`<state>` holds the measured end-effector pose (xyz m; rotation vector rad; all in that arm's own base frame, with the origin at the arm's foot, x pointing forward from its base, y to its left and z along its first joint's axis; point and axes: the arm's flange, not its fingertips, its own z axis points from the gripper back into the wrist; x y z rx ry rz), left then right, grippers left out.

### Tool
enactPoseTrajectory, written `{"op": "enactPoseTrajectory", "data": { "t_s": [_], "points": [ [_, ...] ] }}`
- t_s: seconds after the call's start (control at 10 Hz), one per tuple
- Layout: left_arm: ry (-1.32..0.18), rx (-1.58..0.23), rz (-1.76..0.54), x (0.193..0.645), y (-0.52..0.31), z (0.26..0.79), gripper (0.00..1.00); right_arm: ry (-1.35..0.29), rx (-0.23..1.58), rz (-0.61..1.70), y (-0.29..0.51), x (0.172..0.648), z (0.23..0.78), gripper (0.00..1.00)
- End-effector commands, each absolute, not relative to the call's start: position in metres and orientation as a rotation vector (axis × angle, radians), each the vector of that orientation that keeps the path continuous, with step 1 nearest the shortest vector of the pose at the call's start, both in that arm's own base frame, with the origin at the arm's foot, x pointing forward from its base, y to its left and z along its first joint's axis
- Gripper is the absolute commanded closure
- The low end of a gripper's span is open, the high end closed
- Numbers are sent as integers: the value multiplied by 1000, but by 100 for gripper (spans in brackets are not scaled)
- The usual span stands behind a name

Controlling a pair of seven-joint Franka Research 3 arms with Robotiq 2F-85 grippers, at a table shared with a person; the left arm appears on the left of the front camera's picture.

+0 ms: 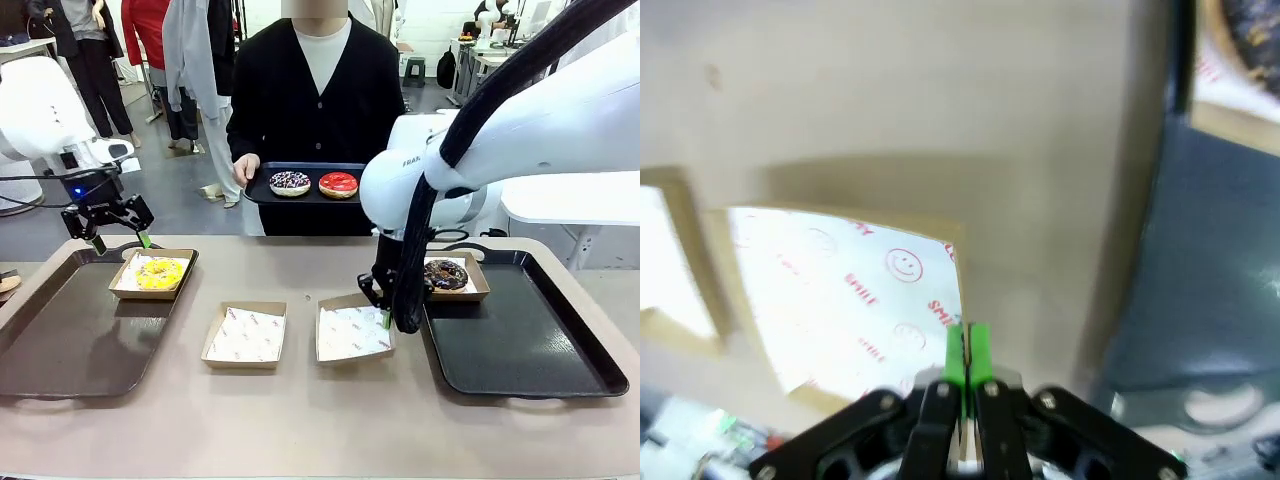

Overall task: Individually package the donuts and arrange them on the tray.
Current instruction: Place the picked Paper togo box on the Handle tray while simultaneously picking up another Paper togo box from the table with the other hand.

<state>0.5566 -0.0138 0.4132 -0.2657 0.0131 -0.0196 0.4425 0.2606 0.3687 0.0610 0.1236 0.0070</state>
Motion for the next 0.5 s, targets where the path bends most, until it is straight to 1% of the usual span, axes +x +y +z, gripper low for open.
{"op": "enactPoseTrajectory", "data": {
  "t_s": [0.0,0.4],
  "points": [
    [22,-481,-80,518,21,434,0,103,61,4,251,447,400,100],
    [56,-902,-288,459,69,446,0,69,63,-29,240,475,476,100]
  ]
}}
